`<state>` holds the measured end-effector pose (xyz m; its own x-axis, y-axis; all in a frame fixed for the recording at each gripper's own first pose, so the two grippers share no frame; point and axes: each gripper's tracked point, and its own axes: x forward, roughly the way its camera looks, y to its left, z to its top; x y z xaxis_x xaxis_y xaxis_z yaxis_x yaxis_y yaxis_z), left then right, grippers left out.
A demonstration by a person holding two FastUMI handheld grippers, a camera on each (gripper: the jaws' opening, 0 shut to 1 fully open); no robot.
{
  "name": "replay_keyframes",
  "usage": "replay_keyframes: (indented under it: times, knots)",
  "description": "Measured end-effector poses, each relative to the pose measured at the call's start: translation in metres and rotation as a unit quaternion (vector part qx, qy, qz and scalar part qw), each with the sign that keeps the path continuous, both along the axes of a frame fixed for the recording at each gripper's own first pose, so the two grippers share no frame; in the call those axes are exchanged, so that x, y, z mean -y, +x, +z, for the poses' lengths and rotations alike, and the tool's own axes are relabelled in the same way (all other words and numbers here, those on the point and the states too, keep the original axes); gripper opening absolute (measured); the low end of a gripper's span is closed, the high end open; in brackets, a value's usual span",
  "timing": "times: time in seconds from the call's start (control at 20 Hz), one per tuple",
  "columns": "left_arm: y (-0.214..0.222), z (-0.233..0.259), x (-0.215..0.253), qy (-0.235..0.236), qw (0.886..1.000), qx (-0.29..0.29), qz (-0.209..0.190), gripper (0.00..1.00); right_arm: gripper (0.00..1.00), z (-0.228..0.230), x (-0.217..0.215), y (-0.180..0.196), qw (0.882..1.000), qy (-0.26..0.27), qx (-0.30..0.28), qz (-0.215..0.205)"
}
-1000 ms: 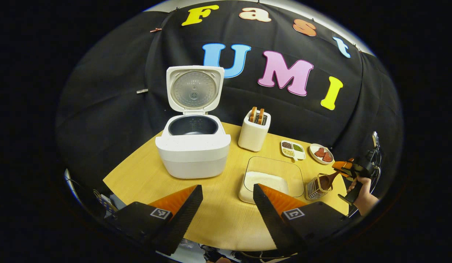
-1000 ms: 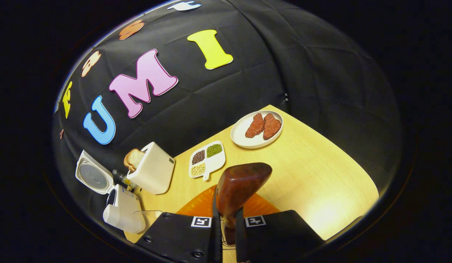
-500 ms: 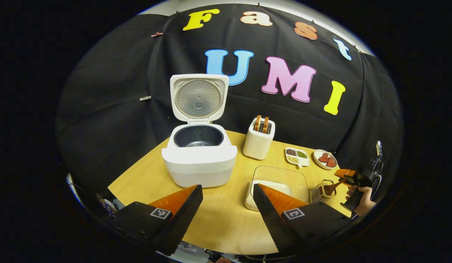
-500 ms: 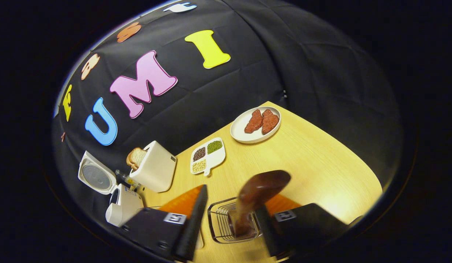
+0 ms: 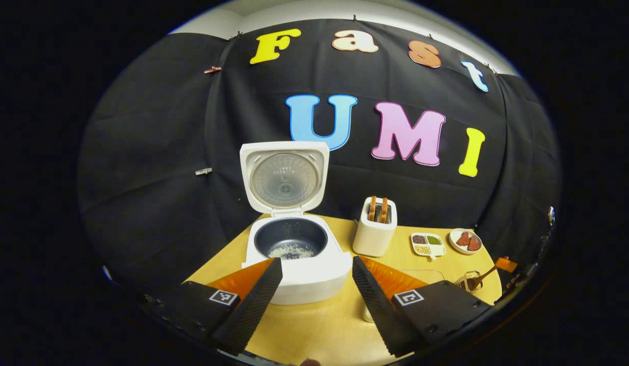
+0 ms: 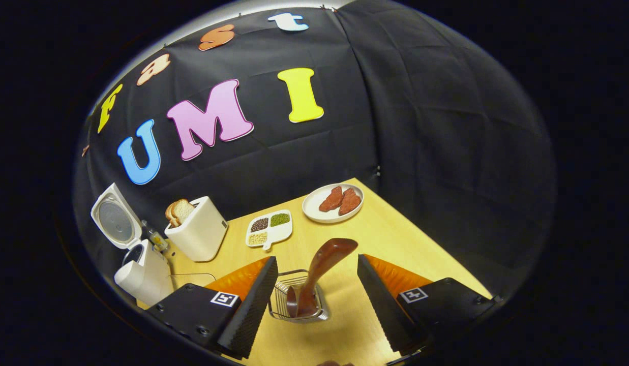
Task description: Close the left gripper, press the button to open the rice cooker; take a wooden spoon from the chopstick holder with the right hand, scoop a spoonful of rice and pour it into the rice cooker, then put the wooden spoon back into the chopstick holder.
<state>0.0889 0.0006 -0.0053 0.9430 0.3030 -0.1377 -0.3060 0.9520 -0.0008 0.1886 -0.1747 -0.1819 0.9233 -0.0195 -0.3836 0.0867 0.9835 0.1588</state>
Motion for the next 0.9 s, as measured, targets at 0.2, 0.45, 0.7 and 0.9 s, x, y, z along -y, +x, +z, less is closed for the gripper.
replay_keyframes:
  times: [0.2, 0.45, 0.7, 0.9]
  knots:
    - [0.027, 0.038, -0.017, -0.004, 1.000, 0.024, -0.001, 0.96, 0.98, 0.028, -0.006, -0.025, 0.999, -0.032, 0.034, 0.003]
    - [0.062, 0.104, -0.043, 0.031, 0.998, 0.063, -0.003, 0.95, 0.98, 0.053, -0.032, -0.052, 0.996, -0.064, 0.058, 0.025]
    - [0.100, 0.156, -0.065, 0.061, 0.994, 0.093, -0.014, 0.95, 0.98, 0.065, -0.063, -0.069, 0.993, -0.079, 0.066, 0.050]
    - [0.134, 0.190, -0.088, 0.056, 0.993, 0.101, -0.017, 0.95, 0.98, 0.077, -0.083, -0.079, 0.993, -0.077, 0.076, 0.048]
